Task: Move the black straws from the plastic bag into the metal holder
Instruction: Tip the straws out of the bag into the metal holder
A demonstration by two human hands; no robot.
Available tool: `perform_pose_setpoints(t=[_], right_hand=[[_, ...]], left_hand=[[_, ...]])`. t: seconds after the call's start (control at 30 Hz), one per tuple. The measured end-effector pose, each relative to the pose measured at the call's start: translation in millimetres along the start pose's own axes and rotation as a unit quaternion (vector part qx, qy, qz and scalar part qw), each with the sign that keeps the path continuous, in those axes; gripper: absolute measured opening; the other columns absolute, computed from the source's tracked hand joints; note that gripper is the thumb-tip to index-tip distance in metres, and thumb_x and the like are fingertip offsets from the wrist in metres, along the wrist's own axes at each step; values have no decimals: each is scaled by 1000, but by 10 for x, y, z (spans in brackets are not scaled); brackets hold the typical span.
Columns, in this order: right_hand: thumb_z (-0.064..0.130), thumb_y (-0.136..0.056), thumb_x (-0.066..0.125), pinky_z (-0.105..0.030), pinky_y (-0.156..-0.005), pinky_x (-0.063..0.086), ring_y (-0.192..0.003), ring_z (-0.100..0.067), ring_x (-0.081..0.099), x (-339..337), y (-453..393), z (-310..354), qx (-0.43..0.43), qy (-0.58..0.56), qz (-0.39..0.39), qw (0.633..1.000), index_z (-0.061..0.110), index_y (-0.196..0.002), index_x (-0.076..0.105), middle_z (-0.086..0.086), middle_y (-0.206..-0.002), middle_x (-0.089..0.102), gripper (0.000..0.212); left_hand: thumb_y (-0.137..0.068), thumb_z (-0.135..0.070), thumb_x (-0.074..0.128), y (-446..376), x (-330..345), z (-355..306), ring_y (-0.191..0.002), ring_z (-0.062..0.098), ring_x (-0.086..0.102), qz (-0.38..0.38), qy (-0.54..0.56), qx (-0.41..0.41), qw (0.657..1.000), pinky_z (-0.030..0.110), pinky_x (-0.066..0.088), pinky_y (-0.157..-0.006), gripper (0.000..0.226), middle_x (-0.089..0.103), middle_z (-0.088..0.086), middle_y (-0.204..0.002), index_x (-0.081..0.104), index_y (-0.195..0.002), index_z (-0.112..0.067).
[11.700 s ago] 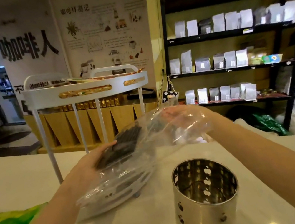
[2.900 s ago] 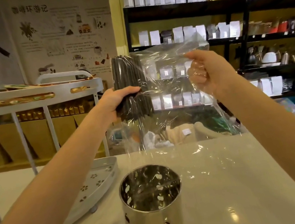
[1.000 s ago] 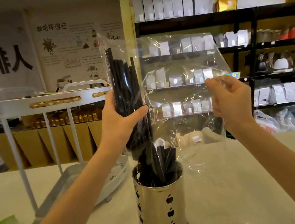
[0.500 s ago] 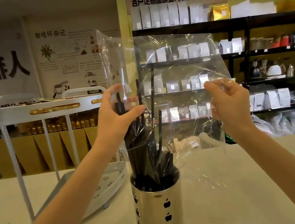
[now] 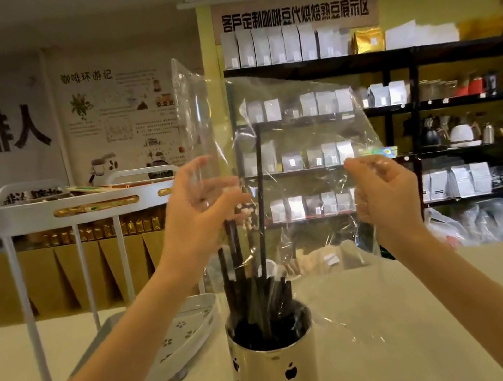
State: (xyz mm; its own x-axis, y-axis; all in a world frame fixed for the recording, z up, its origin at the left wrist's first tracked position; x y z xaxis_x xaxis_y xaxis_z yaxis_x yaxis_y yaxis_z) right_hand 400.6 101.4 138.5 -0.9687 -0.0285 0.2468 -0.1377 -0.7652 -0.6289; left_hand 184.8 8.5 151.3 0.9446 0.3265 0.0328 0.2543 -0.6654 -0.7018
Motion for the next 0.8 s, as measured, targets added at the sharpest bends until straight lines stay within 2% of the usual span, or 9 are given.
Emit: perform_pose_setpoints(t=[0.17,0.3,0.4,0.5,0.6,0.63,0.7,0.73,0.8], right_hand=[[21,-87,60,-13,-33,30,-31,-2,35,11,-11,33,-7,2,1,1000,23,-74,61,14,-37,47,14],[21,-88,58,-15,-36,33,-36,-3,34,12,-24,121,-38,15,-15,999,24,-73,60,10,-42,44,15],[26,-89,57,-19,-38,29,-44,-12,31,53,-27,184,-74,43,-2,996,28,-75,58,-6,-54,41,14],[27,-89,56,-20,-40,27,-46,-18,29,89,-59,221,-101,60,3,993,29,-78,58,-9,-56,40,12],[27,-90,55,-25,-44,28,-49,-26,31,110,-75,217,-125,82,-5,989,31,-77,57,-14,-58,43,13],[27,-90,55,-26,-45,28,-49,-26,32,113,-65,212,-137,92,-7,986,32,-77,56,-13,-57,44,14],[27,-90,55,-25,-43,28,-43,-17,33,110,-31,216,-168,109,-9,980,33,-77,54,-9,-52,43,15],[26,-91,55,-23,-42,28,-41,-9,32,104,-15,225,-183,114,-11,976,34,-77,54,-8,-51,43,16],[25,-90,55,-22,-41,28,-40,-7,31,93,2,252,-202,119,-12,972,33,-76,54,-7,-51,43,16]], left_hand=[[-83,-11,56,-31,9,-63,-86,19,69,17,-8,10,1000,33,59,-69,39,67,8,-99,44,-119,-23],[-84,-9,54,-63,-13,-91,-84,20,69,1,3,12,1000,34,59,-68,37,68,9,-99,46,-118,-19],[-81,-12,57,-85,-41,-75,-83,19,70,-7,22,10,1000,32,59,-69,34,69,7,-97,49,-112,-23],[-70,-22,65,-98,-54,8,-86,18,69,7,24,-9,1000,30,58,-72,50,70,5,-96,46,-117,-23],[-60,-25,70,-39,-54,202,-90,18,69,40,4,-67,997,25,57,-71,66,70,4,-100,45,-120,-23],[-58,-25,71,-10,-71,285,-91,18,69,45,3,-87,995,28,56,-73,69,70,3,-101,44,-121,-23],[-56,-26,74,52,-113,437,-93,18,68,60,-6,-122,991,34,55,-81,73,71,2,-102,45,-123,-23],[-55,-27,77,82,-120,496,-93,17,68,75,-9,-135,988,33,55,-80,75,72,1,-101,46,-123,-23],[-47,-34,84,144,-113,591,-92,15,69,100,3,-163,982,27,57,-73,82,74,-4,-96,47,-119,-24]])
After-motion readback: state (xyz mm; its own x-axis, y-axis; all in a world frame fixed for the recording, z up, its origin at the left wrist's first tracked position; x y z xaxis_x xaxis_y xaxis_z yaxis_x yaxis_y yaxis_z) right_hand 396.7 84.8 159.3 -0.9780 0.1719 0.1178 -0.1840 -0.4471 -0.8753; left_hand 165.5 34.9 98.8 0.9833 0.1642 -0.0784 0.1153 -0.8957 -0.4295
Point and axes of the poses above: each hand's wrist, its own y-axis away from the middle knuckle, its own x-axis out of the palm, z = x × y, the point moved 4 cm from there along -y, towards the middle knuckle
